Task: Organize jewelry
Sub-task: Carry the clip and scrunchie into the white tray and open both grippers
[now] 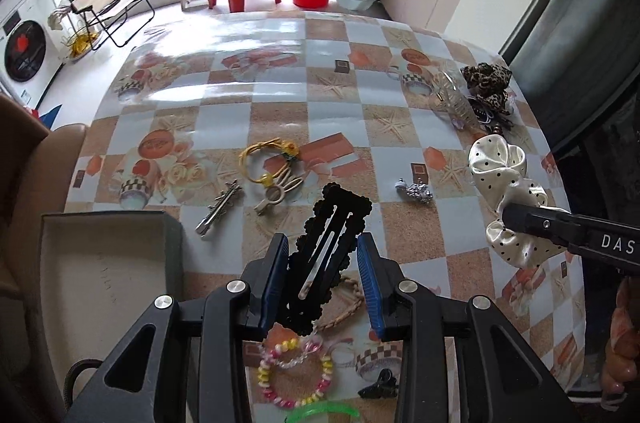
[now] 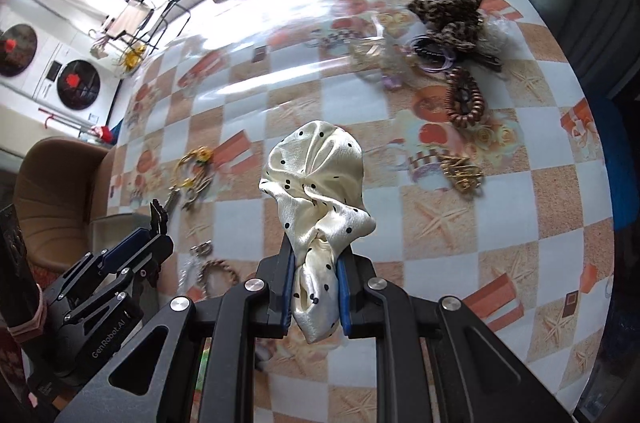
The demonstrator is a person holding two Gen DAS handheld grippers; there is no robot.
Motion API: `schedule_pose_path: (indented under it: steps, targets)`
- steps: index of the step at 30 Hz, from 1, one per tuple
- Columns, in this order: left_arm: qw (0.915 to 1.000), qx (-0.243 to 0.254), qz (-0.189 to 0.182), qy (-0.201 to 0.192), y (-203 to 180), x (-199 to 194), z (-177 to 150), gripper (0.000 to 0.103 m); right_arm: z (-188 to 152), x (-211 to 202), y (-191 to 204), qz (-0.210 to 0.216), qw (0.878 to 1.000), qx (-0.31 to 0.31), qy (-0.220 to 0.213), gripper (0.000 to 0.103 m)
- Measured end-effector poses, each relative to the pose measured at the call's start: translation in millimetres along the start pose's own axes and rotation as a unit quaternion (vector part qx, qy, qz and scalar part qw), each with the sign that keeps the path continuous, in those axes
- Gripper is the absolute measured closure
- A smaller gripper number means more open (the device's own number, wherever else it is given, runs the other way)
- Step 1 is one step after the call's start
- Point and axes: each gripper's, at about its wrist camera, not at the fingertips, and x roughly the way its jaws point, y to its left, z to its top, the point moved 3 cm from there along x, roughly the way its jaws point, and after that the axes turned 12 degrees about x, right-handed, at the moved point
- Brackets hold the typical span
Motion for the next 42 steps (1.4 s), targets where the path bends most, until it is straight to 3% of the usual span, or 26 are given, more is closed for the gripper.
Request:
schedule_pose_path:
  steps: [12,22,30,40,42]
  targets:
    - [0.9901,-0.116,0.080,-0.001,123.3,-50.4,-79.8,0.064,-59.5,26.7,144.6,0.053,0.989,-0.127,0.052,0.084]
    - [0.9741,-0.182,0.131,0.027,210.6,-27.8,-122.0,0.064,-96.0,92.7,251.7,0.074,0.973,-0.189,0.109,0.084]
    - [0.9732,-0.182,0.135,0.044,235.0,4.0,-130.5,0.064,-106.9,140.1,270.0,0.050,0.970,-0.196,0.135,0.084]
    - [0.9726,-0.172,0.142,0.065,227.8,25.4,-137.8,0.064,-110.5,181.4,264.4,0.020,0.970,-0.186,0.154,0.080]
    - [0.9718,-0.171,0.149,0.065,227.9,25.6,-137.8,0.057,-111.5,184.7,264.8,0.017,0.971,-0.185,0.153,0.078]
